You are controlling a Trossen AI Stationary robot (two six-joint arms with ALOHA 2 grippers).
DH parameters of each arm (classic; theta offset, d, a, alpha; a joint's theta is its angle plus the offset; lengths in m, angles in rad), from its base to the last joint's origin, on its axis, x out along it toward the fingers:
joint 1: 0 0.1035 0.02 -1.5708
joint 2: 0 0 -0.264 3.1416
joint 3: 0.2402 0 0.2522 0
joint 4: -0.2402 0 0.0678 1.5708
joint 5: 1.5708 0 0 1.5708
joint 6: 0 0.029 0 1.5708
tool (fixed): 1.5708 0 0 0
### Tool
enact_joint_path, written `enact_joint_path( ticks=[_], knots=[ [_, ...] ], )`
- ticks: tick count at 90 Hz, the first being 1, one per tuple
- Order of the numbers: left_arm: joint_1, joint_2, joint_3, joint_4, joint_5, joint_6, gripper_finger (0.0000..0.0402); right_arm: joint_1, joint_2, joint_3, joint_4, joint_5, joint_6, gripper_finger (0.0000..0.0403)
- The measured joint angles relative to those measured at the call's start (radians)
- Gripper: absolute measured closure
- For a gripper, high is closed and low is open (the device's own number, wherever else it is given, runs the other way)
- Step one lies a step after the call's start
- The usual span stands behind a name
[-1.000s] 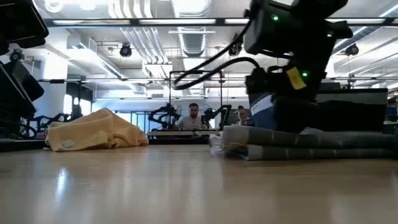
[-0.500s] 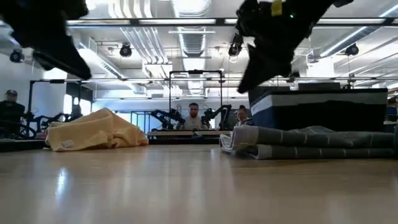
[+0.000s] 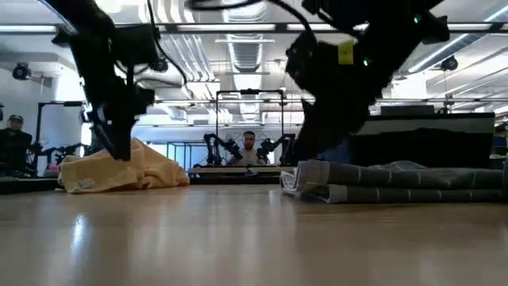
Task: Fold towel
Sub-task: Fold the gray patterned kitchen towel, then fold the yellow kitchen towel
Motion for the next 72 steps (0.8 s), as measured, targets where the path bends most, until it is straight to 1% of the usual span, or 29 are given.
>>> enact_joint_path(
  ticks=[11, 22, 29, 36, 43, 46, 52, 59, 61, 67, 72],
  knots=[
    [-0.004, 0.083, -0.043, 0.086, 0.050, 0.010, 0.0188, 0.000, 0.027, 0.001, 0.015, 0.001, -0.043, 0.0264],
    [-0.021, 0.164, -0.062, 0.194, 0.061, 0.006, 0.0224, 0.000, 0.037, 0.001, 0.018, 0.002, -0.065, 0.0254],
    [-0.031, 0.212, -0.069, 0.222, 0.066, 0.000, 0.0264, -0.002, 0.036, 0.001, 0.025, 0.003, -0.075, 0.0251],
    [-0.055, 0.246, -0.054, 0.234, 0.083, -0.010, 0.0316, -0.002, 0.036, 0.001, 0.032, 0.003, -0.097, 0.0250],
    [-0.101, 0.261, -0.033, 0.235, 0.090, -0.023, 0.0375, -0.002, 0.036, 0.002, 0.037, 0.003, -0.107, 0.0253],
    [-0.130, 0.263, -0.021, 0.239, 0.082, -0.036, 0.0387, -0.002, 0.036, 0.002, 0.038, 0.003, -0.113, 0.0255],
    [-0.190, 0.253, 0.011, 0.254, 0.080, -0.063, 0.0390, -0.003, 0.036, 0.003, 0.037, 0.003, -0.117, 0.0260],
    [-0.277, 0.248, 0.056, 0.307, 0.170, -0.097, 0.0390, -0.002, 0.033, 0.003, 0.037, 0.003, -0.124, 0.0266],
    [-0.301, 0.245, 0.068, 0.319, 0.181, -0.100, 0.0392, -0.002, 0.032, 0.003, 0.037, 0.003, -0.127, 0.0268],
    [-0.362, 0.241, 0.102, 0.357, 0.195, -0.104, 0.0399, -0.002, 0.029, 0.003, 0.038, 0.003, -0.135, 0.0273],
    [-0.415, 0.252, 0.125, 0.436, 0.191, -0.107, 0.0398, -0.002, 0.026, 0.003, 0.043, 0.003, -0.150, 0.0278]
  ],
)
